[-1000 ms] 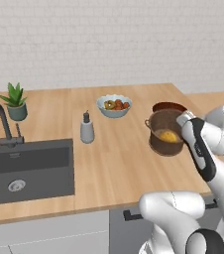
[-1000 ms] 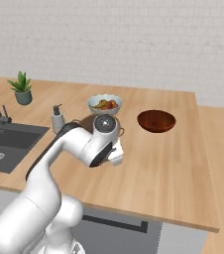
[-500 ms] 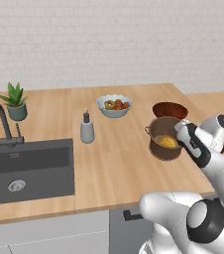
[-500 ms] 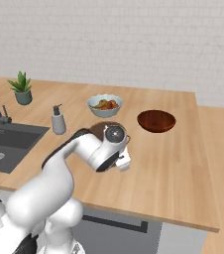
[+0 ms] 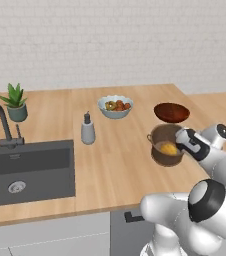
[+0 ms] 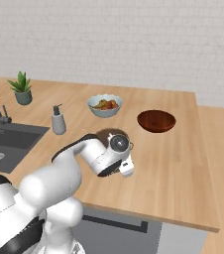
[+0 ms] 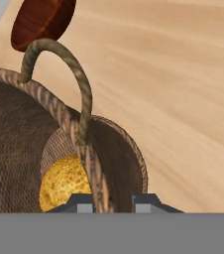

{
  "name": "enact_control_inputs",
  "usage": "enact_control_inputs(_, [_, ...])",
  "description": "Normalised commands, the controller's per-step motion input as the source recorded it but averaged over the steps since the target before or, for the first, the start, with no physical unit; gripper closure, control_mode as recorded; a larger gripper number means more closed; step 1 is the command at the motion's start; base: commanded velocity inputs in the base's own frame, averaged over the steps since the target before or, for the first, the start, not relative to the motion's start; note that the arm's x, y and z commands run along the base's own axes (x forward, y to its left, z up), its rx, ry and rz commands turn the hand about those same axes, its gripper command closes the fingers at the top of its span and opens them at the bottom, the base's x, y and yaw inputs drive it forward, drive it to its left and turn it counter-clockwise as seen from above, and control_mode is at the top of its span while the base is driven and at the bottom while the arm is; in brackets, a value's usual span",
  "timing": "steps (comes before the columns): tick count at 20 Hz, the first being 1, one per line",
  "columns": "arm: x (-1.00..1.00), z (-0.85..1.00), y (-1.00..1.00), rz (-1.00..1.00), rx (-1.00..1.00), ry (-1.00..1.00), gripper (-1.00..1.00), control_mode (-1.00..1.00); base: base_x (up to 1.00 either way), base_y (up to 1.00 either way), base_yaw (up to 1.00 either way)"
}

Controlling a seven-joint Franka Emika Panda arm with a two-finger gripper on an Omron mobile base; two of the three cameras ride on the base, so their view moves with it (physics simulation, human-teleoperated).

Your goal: Open the cabinet, pick up the bread from the cabinet and place it in the basket. Then move the basket to the dining counter.

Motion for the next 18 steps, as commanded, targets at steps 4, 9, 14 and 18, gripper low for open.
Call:
enact_control_inputs(4, [0.10,-0.37,-0.06,0.00,0.00,0.00,1.00,-1.00,0.00,0.00,0.00])
enact_control_inputs(9, [0.14,-0.40,-0.01,0.00,0.00,0.00,1.00,-1.00,0.00,0.00,0.00])
enact_control_inputs(14, [0.05,-0.16,0.02,0.00,0.00,-0.01,-1.00,-1.00,0.00,0.00,0.00])
enact_control_inputs(18, [-0.19,0.38,0.27,0.00,0.00,-0.10,-1.00,-1.00,0.00,0.00,0.00])
